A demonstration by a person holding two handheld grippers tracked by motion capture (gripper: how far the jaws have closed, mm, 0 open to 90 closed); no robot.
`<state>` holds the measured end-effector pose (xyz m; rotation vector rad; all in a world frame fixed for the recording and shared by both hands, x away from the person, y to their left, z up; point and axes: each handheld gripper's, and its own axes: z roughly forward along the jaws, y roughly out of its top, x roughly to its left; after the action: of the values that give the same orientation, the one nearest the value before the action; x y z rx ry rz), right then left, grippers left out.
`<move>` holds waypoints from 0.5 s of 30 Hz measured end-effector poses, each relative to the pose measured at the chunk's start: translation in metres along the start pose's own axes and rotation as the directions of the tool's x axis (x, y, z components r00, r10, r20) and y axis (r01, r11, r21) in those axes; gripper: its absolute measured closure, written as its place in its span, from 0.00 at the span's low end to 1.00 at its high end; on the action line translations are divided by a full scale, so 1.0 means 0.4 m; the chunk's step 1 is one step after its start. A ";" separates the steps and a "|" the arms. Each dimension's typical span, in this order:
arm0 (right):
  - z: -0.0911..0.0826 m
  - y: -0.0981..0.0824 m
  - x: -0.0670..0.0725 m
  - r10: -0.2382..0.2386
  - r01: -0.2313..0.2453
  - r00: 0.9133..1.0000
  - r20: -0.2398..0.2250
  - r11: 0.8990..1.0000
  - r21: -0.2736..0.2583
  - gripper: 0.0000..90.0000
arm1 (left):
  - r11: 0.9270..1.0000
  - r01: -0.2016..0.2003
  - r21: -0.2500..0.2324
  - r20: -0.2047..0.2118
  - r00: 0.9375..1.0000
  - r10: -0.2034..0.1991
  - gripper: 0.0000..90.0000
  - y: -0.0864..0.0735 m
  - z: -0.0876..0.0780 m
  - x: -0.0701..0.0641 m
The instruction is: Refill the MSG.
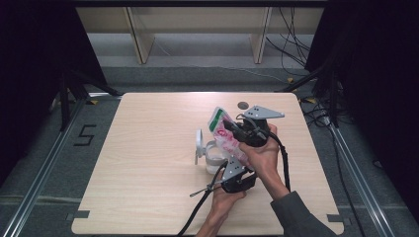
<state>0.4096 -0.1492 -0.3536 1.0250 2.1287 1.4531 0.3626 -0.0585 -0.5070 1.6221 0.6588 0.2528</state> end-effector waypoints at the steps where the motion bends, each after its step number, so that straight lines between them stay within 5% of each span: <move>1: 0.000 0.002 -0.004 -0.015 0.015 1.000 0.007 1.000 0.001 1.00 | 1.000 0.004 -0.007 0.003 1.000 -0.004 0.83 0.001 0.002 0.002; 15: 0.015 -0.001 -0.005 -0.038 0.038 0.999 0.024 0.999 -0.007 1.00 | 1.000 0.017 -0.021 0.015 1.000 -0.017 0.83 -0.001 0.005 -0.003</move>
<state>0.4144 -0.1469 -0.3565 0.9885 2.1127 1.4233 0.3625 -0.0607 -0.5073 1.5966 0.6565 0.2343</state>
